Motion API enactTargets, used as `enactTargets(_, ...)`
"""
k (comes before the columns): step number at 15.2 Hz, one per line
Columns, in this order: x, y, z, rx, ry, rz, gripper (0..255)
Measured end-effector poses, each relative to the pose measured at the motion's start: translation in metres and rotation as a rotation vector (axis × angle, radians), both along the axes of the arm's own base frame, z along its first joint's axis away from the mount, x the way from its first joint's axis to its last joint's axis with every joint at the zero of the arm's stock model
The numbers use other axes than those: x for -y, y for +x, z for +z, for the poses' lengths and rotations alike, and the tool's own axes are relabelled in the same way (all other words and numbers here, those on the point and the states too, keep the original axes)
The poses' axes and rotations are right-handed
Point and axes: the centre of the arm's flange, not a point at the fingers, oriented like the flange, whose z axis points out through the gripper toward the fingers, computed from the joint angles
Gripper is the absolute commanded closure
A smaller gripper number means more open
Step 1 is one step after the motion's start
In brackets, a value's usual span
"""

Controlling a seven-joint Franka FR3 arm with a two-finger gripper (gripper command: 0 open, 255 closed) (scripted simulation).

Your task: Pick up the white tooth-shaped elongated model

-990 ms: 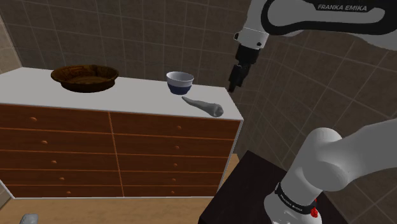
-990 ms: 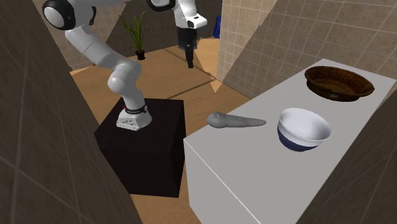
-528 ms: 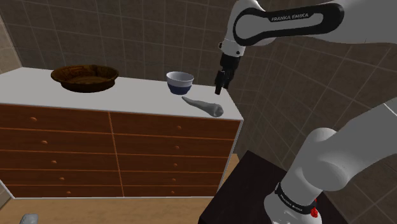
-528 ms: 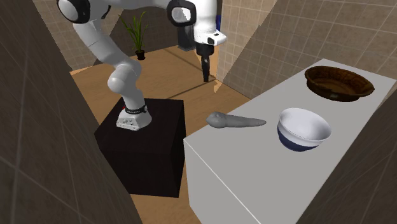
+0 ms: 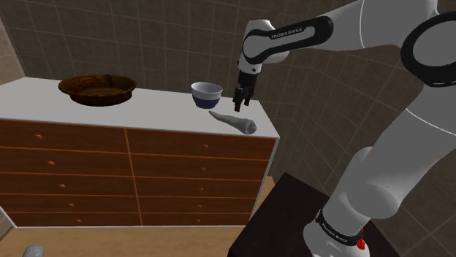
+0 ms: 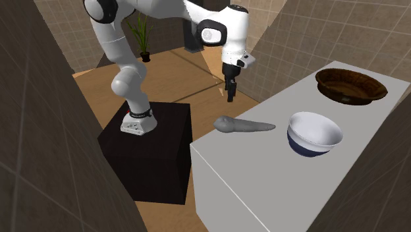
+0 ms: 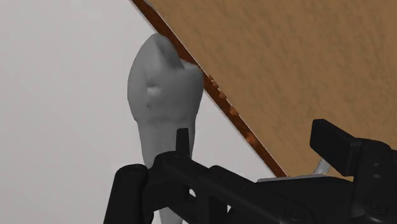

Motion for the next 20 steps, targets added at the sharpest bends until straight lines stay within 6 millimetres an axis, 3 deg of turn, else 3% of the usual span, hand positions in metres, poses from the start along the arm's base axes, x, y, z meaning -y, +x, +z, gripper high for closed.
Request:
enactTargets(10,0.052,0.103,-0.077,-0.050,-0.011,0.008,0)
enactTargets(12,0.057,0.113,-0.089,-0.056,-0.012,0.009,0)
enactTargets(19,0.057,0.116,-0.127,-0.058,-0.012,0.010,0)
enactTargets(20,0.057,0.116,-0.128,-0.058,-0.012,0.010,255)
